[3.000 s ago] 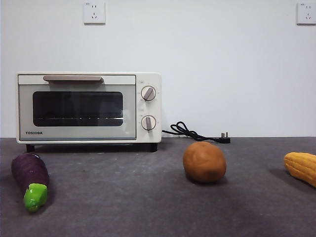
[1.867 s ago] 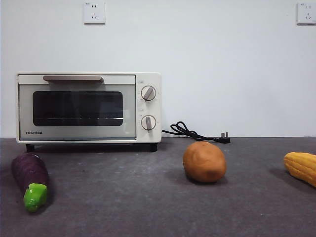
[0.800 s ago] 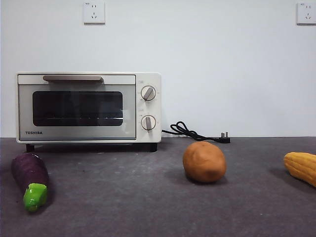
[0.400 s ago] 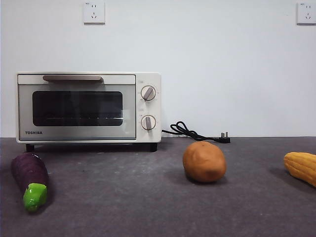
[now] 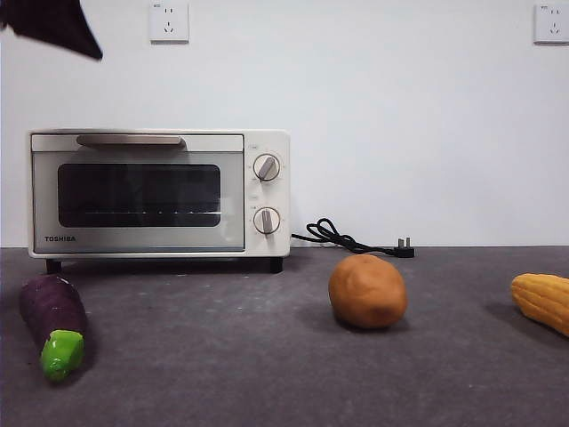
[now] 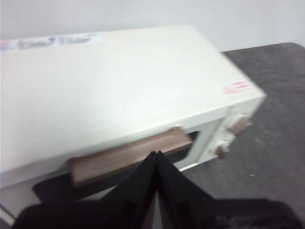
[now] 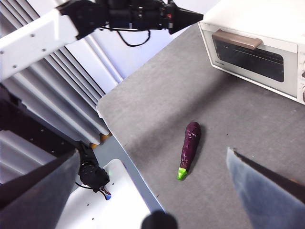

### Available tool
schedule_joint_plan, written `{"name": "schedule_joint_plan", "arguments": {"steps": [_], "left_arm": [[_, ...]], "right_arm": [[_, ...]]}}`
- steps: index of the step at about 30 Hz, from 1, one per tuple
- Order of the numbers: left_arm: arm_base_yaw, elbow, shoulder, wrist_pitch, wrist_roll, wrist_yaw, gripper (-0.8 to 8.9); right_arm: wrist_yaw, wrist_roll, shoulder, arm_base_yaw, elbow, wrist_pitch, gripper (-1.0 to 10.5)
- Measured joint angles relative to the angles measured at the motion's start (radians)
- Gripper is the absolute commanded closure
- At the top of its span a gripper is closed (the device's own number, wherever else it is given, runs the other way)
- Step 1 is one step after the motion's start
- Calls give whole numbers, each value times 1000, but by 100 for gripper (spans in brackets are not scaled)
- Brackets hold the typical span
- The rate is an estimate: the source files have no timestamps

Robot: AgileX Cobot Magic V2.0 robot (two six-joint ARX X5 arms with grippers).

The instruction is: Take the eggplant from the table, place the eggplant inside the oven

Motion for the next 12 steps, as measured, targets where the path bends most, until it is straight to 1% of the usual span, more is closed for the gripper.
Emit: {"name": "schedule_joint_plan", "arguments": {"steps": [5, 9, 12], "left_arm": [[33, 0, 85, 47, 0, 3, 819], [47, 0, 143, 94, 1, 41, 820], [49, 0, 179, 127, 1, 44, 819]], "right_arm": [[0, -4, 3, 0, 0, 0, 313], [3, -7, 16, 0, 0, 0, 313], [8, -7, 31, 0, 0, -3, 313]]}}
